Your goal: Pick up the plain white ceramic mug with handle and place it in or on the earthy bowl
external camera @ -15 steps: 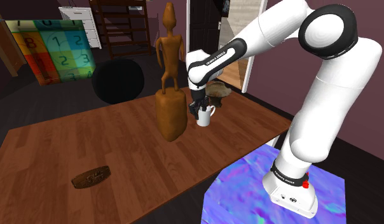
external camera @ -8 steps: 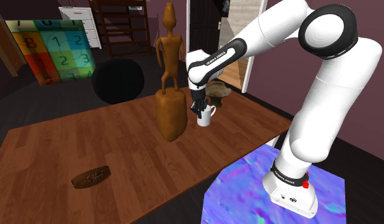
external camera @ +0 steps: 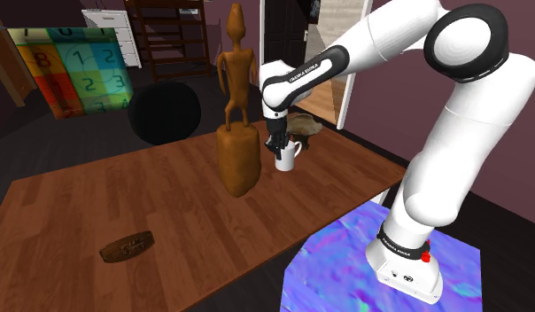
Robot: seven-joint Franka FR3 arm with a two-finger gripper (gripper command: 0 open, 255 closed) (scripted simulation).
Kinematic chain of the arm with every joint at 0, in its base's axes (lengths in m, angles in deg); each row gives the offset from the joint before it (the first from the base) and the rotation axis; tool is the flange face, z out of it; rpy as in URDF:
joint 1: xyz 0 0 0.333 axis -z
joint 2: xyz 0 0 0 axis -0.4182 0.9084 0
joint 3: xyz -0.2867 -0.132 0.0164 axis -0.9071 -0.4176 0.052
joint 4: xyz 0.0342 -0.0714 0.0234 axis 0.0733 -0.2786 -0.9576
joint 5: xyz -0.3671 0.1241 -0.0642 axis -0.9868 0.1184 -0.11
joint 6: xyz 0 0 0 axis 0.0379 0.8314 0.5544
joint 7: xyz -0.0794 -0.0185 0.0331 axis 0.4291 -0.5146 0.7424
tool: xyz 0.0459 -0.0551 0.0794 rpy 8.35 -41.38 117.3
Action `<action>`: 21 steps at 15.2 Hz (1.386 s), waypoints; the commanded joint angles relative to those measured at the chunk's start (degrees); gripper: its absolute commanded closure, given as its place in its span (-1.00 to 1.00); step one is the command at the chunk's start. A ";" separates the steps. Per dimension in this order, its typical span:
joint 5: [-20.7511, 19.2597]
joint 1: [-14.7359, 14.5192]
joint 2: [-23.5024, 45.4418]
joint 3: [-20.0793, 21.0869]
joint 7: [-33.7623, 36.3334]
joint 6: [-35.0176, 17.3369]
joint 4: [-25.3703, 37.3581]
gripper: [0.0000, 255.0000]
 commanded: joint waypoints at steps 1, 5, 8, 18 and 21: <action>-0.05 0.00 -0.62 0.00 0.01 1.59 0.95 1.00; -0.14 -0.01 -1.96 0.04 0.06 4.66 2.69 1.00; -0.20 -0.02 -2.83 0.07 0.09 6.97 4.12 1.00; -0.30 -0.07 -4.94 0.17 0.13 14.63 9.68 1.00; -0.32 -0.08 -5.33 0.20 0.12 16.92 11.58 1.00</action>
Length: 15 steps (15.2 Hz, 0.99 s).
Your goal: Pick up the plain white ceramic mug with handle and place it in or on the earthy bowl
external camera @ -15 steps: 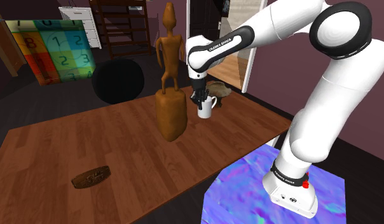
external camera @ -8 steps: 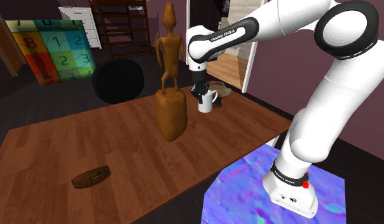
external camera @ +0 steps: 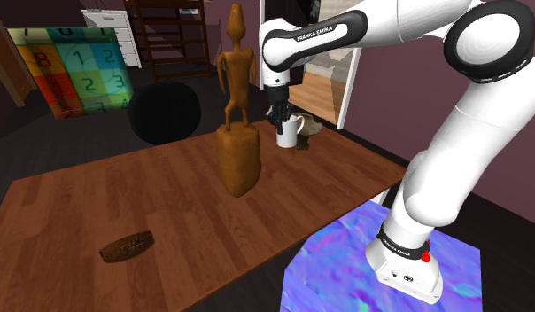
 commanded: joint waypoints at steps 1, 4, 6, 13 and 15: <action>-0.03 0.01 -0.39 0.00 -0.04 1.47 1.06 1.00; -0.04 0.00 -0.63 0.02 -0.06 3.77 3.11 1.00; -0.04 -0.01 -0.73 0.04 -0.07 5.30 4.55 1.00; -0.01 -0.04 -0.69 0.08 -0.14 10.70 9.98 1.00; 0.00 -0.05 -0.57 0.09 -0.17 12.20 11.60 1.00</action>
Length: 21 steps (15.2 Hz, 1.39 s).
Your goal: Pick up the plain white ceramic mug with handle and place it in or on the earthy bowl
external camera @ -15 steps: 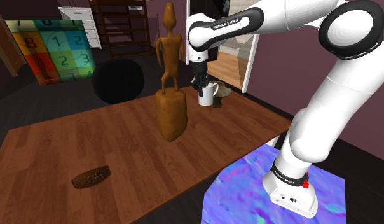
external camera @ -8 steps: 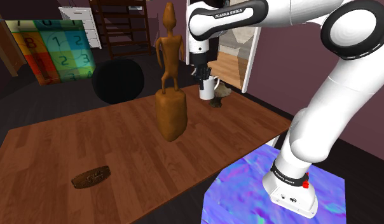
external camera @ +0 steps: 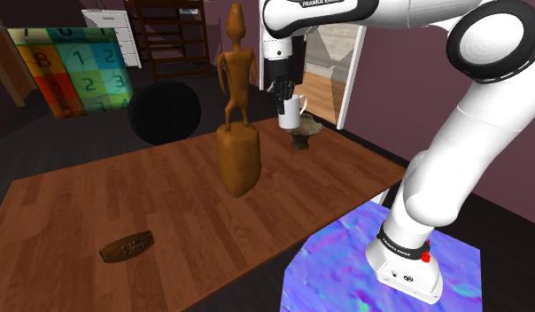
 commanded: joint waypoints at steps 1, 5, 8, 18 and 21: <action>-0.31 0.63 0.50 -0.81 -1.43 0.88 1.39 1.00; -1.30 3.06 2.82 -3.90 -6.97 1.69 4.69 1.00; -1.74 4.95 5.20 -6.14 -11.17 2.38 7.91 1.00; -0.56 12.36 17.42 -12.78 -25.45 6.07 24.24 1.00; 0.30 14.43 20.99 -13.86 -28.44 7.40 29.16 1.00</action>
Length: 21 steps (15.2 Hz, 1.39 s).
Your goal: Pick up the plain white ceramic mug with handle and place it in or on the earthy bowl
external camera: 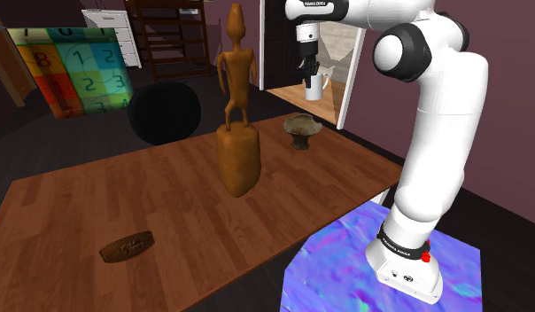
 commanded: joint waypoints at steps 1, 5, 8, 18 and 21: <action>0.10 0.45 0.49 -0.23 -0.75 -0.66 -0.12 1.00; -0.13 0.19 -0.33 -0.14 -0.37 -4.06 -4.33 1.00; -0.24 0.05 -0.75 -0.09 -0.13 -6.53 -7.22 1.00; -0.35 -0.17 -1.15 0.04 0.45 -14.24 -15.33 1.00; -0.34 -0.17 -1.13 0.04 0.44 -14.23 -15.31 1.00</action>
